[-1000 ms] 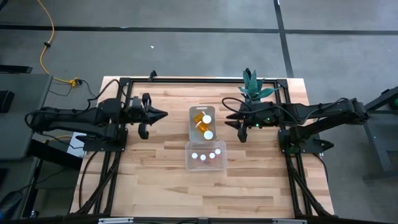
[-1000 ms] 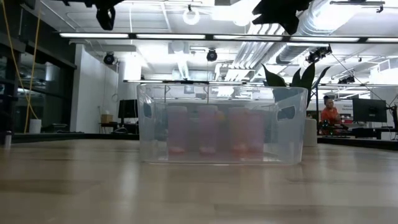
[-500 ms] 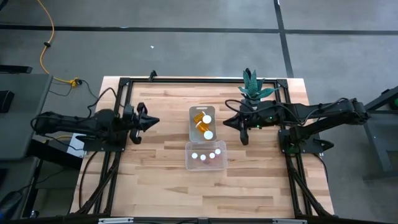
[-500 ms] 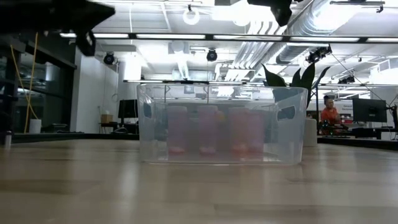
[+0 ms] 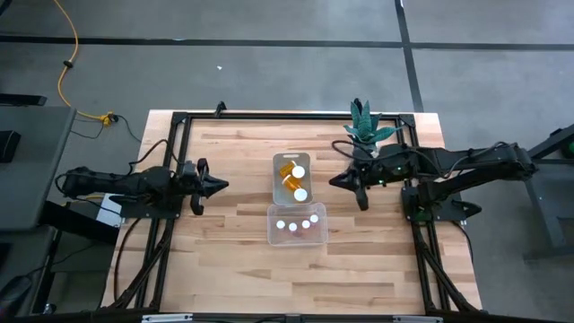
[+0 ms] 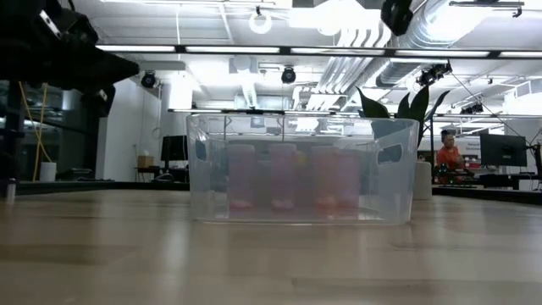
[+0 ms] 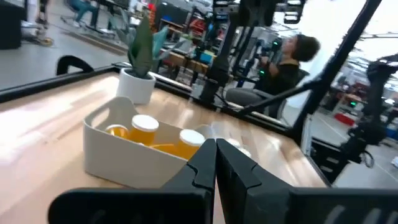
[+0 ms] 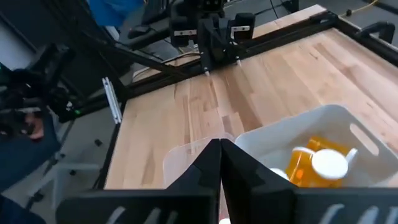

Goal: Pick and place medicine bottles into bin by pill shape (circle, oval)
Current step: Return to Home Position

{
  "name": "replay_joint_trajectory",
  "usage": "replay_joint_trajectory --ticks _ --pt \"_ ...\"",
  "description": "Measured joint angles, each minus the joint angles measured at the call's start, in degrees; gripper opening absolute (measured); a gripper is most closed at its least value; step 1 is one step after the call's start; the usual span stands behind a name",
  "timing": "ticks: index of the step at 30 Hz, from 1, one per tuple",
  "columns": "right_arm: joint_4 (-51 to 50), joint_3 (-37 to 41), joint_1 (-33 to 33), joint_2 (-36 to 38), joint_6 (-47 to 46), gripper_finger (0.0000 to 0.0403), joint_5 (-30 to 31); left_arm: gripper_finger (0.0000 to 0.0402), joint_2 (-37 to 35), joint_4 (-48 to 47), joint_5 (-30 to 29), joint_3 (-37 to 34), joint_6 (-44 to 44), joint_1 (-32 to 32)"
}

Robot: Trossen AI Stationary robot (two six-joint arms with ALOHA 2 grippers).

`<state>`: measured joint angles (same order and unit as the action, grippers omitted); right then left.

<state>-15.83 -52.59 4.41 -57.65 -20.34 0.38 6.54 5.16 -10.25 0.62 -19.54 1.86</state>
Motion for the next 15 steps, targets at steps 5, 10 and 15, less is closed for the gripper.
replay_joint_trajectory --ticks 5,10,15 --pt "-0.7 4.1 1.6 6.0 -2.4 0.0000 1.0 0.0000 -4.0 -3.3 1.2 0.0 -0.8 0.0" --pt "4.2 14.6 3.7 16.0 -6.2 0.0000 5.5 0.0000 -4.7 -3.3 0.9 0.1 -0.9 0.0" --pt "7.4 23.4 4.0 27.5 -8.3 0.0000 7.0 0.0000 -4.4 -3.2 1.0 0.1 0.1 0.0"
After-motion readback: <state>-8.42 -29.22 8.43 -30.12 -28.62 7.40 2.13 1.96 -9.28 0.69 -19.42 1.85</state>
